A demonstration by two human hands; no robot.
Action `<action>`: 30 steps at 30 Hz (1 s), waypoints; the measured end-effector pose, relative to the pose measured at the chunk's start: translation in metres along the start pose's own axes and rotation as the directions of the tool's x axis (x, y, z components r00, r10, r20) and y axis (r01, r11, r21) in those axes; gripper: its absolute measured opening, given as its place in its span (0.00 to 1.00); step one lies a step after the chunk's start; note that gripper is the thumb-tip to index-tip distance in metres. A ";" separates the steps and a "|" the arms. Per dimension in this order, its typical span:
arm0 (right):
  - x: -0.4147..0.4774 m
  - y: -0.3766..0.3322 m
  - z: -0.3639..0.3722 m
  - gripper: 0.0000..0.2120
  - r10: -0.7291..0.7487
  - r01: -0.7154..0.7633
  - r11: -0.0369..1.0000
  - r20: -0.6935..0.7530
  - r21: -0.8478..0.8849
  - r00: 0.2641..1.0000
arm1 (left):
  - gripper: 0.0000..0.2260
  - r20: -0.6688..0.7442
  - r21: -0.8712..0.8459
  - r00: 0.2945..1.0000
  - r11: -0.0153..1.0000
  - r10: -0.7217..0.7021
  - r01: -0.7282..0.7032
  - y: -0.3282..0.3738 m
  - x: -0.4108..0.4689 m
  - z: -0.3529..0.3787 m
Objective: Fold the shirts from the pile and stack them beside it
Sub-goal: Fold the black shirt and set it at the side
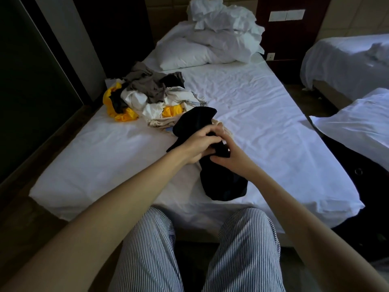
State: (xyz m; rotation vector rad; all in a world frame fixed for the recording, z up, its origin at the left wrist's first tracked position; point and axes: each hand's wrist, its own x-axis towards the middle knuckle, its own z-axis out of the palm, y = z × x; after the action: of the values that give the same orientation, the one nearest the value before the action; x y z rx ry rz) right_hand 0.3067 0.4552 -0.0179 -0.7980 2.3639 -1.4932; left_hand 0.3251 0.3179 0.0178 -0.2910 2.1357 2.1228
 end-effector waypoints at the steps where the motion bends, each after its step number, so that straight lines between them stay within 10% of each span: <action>1: -0.004 0.005 0.002 0.29 0.007 -0.008 1.000 -0.041 -0.017 0.999 | 0.09 0.036 0.011 0.999 0.999 -0.033 0.033 -0.003 0.000 0.003; 5: -0.014 0.024 0.001 0.18 0.080 -0.094 0.993 -0.192 -0.067 0.978 | 0.06 0.050 0.276 0.998 0.961 -0.034 0.019 -0.020 0.011 0.005; 8: -0.012 0.032 -0.013 0.14 0.119 -0.134 0.989 -0.209 -0.060 0.971 | 0.14 0.181 0.680 0.979 0.707 0.097 -0.195 -0.035 0.027 -0.006; 12: -0.003 0.035 -0.028 0.10 0.118 -0.138 0.987 -0.219 -0.078 0.969 | 0.09 0.249 0.793 0.931 0.496 0.267 -0.354 -0.045 0.051 -0.019; 21: 0.032 0.053 -0.044 0.22 0.161 -0.245 0.914 -0.266 -0.322 0.950 | 0.08 0.395 0.729 0.915 0.577 0.083 -0.367 -0.014 0.076 -0.074; 30: 0.117 0.040 -0.050 0.13 0.236 -0.239 0.957 -0.038 -0.162 0.971 | 0.13 0.137 0.706 0.958 0.654 0.253 -0.273 0.020 0.130 -0.143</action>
State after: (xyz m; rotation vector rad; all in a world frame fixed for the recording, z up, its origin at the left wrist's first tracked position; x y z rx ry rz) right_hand 0.1741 0.4406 -0.0199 -0.5119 2.5188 -1.2261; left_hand 0.2020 0.1682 0.0112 0.1464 2.9166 1.1687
